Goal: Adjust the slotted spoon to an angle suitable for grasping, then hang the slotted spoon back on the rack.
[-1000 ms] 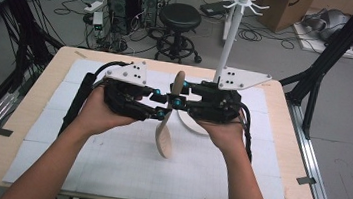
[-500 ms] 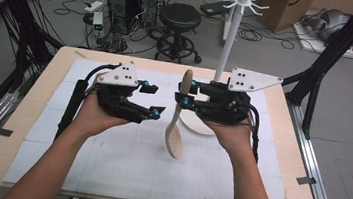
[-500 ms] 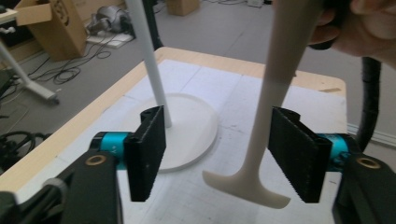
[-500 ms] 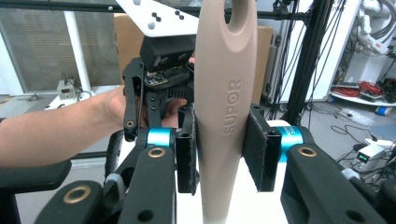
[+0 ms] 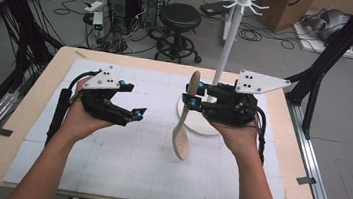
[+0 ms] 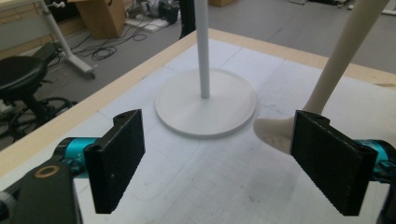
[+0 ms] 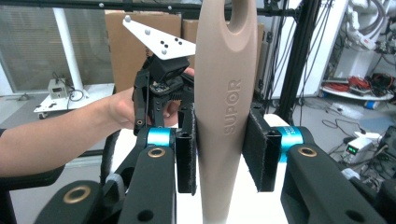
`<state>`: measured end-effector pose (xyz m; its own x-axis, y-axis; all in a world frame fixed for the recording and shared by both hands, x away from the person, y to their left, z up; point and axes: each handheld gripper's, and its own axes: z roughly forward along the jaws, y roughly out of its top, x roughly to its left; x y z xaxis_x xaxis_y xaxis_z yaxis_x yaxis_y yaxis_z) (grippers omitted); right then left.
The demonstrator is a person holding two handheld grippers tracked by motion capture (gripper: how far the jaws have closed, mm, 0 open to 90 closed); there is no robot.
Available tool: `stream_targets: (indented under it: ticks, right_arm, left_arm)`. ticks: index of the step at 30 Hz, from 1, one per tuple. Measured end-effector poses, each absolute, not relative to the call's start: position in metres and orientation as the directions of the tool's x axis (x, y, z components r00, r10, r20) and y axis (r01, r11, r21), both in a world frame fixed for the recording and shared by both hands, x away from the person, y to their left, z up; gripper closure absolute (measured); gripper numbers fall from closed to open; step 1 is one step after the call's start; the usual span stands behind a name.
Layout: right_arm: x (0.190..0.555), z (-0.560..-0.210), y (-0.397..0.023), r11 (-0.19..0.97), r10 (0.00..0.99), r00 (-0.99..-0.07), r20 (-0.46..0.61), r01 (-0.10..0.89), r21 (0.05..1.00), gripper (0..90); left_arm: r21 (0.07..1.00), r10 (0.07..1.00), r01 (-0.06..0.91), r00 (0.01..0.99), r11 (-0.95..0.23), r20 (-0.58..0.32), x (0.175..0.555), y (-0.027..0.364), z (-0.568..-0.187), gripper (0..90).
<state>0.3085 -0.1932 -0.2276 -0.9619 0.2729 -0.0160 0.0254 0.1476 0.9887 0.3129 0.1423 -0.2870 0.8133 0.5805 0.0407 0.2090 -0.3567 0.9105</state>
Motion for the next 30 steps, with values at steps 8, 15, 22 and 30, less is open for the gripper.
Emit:
stream_targets:
  ticks: [8, 15, 22, 30]
  right_arm:
    - [0.308, -0.231, -0.195, 0.165, 0.281, -0.960, -0.015, 0.033, 0.986, 68.6]
    - [0.306, -0.230, -0.199, 0.165, 0.300, -0.954, -0.018, 0.033, 0.986, 68.6]
    - [0.303, -0.228, -0.212, 0.161, 0.335, -0.942, -0.024, 0.032, 0.987, 68.6]
    - [0.299, -0.222, -0.229, 0.151, 0.371, -0.928, -0.029, 0.030, 0.988, 68.6]
  left_arm:
    - [0.918, 0.603, 0.214, 0.797, -0.335, 0.035, 0.307, 0.153, -0.302, 14.1]
    - [0.917, 0.627, 0.226, 0.778, -0.329, 0.033, 0.309, 0.159, -0.305, 7.8]
    - [0.907, 0.644, 0.251, 0.764, -0.339, 0.029, 0.311, 0.164, -0.310, 1.6]
    - [0.920, 0.642, 0.239, 0.766, -0.311, 0.018, 0.309, 0.170, -0.308, 1.7]
